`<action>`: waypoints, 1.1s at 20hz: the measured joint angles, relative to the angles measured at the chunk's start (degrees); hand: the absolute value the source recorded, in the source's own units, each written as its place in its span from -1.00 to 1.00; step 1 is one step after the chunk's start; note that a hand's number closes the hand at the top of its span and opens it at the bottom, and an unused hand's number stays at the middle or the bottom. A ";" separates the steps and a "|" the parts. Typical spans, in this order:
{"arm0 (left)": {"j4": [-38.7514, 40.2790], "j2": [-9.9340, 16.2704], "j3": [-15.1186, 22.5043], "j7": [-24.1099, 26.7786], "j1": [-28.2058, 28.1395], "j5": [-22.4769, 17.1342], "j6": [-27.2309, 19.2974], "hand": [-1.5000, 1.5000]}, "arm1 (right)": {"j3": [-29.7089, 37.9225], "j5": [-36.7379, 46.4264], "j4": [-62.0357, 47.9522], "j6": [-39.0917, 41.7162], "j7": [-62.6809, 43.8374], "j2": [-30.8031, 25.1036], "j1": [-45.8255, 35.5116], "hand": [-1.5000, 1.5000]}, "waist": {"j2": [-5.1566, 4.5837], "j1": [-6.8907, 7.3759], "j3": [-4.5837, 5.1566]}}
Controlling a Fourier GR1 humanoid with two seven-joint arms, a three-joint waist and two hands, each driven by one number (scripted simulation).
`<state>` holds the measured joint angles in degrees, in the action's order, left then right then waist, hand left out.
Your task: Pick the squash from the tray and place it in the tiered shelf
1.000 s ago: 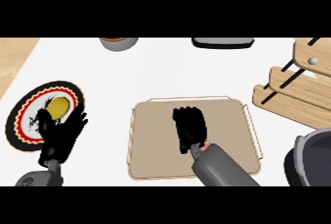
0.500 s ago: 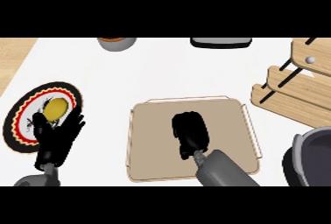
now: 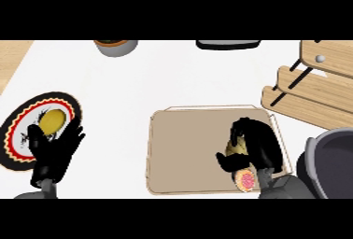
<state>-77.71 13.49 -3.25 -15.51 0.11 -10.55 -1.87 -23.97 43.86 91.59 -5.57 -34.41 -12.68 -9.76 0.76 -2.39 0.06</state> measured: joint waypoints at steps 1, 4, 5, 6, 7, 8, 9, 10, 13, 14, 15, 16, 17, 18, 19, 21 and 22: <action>0.09 -0.11 0.09 0.45 -0.57 0.10 0.14 0.00 | 0.88 -0.35 4.02 0.26 -1.03 -0.94 1.04 1.00 | 0.02 -0.02 0.01; 0.48 -0.33 -0.03 0.13 0.07 0.13 -0.11 0.00 | 2.91 0.24 16.52 2.20 -5.62 -4.19 4.01 1.00 | 0.04 -0.28 0.04; 0.30 -0.54 0.15 0.47 -0.33 0.29 -0.12 0.00 | 3.92 0.81 20.06 2.30 -7.06 -4.99 4.80 1.00 | 0.03 -0.16 0.04; 0.55 -0.73 0.31 0.51 -0.27 0.51 -0.24 0.00 | 4.98 1.24 23.60 3.16 -9.20 -5.59 4.67 1.00 | -0.01 -0.06 0.04; 1.27 -0.36 -0.11 0.61 0.22 0.30 0.13 0.00 | 6.35 1.34 27.09 4.24 -11.37 -6.32 4.69 1.00 | -0.05 -0.10 0.07; 0.92 -0.27 -0.20 0.32 0.16 0.22 0.12 0.00 | 8.05 0.83 30.76 5.57 -13.25 -7.26 4.94 1.00 | -0.06 0.02 0.06; 0.48 -0.55 0.08 0.12 0.00 0.38 -0.08 0.00 | 9.51 0.54 33.99 7.47 -15.87 -7.94 4.17 1.00 | -0.09 0.29 0.05; 0.25 -0.74 0.38 -0.03 0.19 0.66 -0.23 0.00 | 11.43 -0.34 36.90 9.50 -18.08 -8.82 3.49 1.00 | -0.15 0.50 0.05; -0.13 -0.63 0.36 -0.99 0.78 0.54 -0.05 0.00 | 17.18 -2.15 41.28 14.57 -22.86 -11.38 -0.04 1.00 | -0.25 1.00 0.06; -0.43 -0.55 0.29 -1.54 0.99 0.39 0.01 0.00 | 19.34 -2.64 41.62 15.81 -23.39 -12.24 -1.14 1.00 | -0.27 1.08 0.05; -0.53 -0.54 0.37 -1.32 0.85 0.44 0.27 0.00 | 21.47 -3.15 41.60 17.01 -24.00 -13.01 -3.17 1.00 | -0.32 1.29 0.04; -0.02 -0.78 0.48 -1.03 1.28 0.78 0.11 0.00 | 24.10 -4.30 41.23 17.90 -24.08 -13.79 -4.58 1.00 | -0.38 1.39 0.04; -0.05 -0.99 0.65 -1.19 1.42 1.05 -0.13 0.00 | 26.03 -5.22 41.25 18.93 -24.57 -14.43 -6.11 1.00 | -0.40 1.47 0.03; 0.05 -0.94 0.59 -0.83 1.27 1.06 0.15 0.00 | 28.30 -6.79 40.97 19.93 -24.87 -15.22 -7.90 1.00 | -0.41 1.56 0.03; 0.13 -1.05 0.65 -0.41 1.02 1.02 0.48 0.00 | 29.91 -8.15 40.65 20.60 -25.43 -15.74 -10.07 1.00 | -0.44 1.73 0.03; 0.70 -1.47 0.66 -0.36 1.66 1.12 0.37 0.00 | 34.88 -13.17 39.20 21.93 -25.16 -17.54 -12.95 1.00 | -0.48 1.81 0.03; 1.17 -1.93 0.87 -0.44 2.18 1.30 0.15 0.00 | 37.38 -15.36 38.50 22.47 -24.86 -18.54 -13.96 1.00 | -0.50 1.79 0.03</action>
<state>-76.55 11.57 -2.38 -15.95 2.29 -9.25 -1.72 13.41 28.49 130.09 16.90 -59.27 -31.23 -23.72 0.25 -0.60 0.08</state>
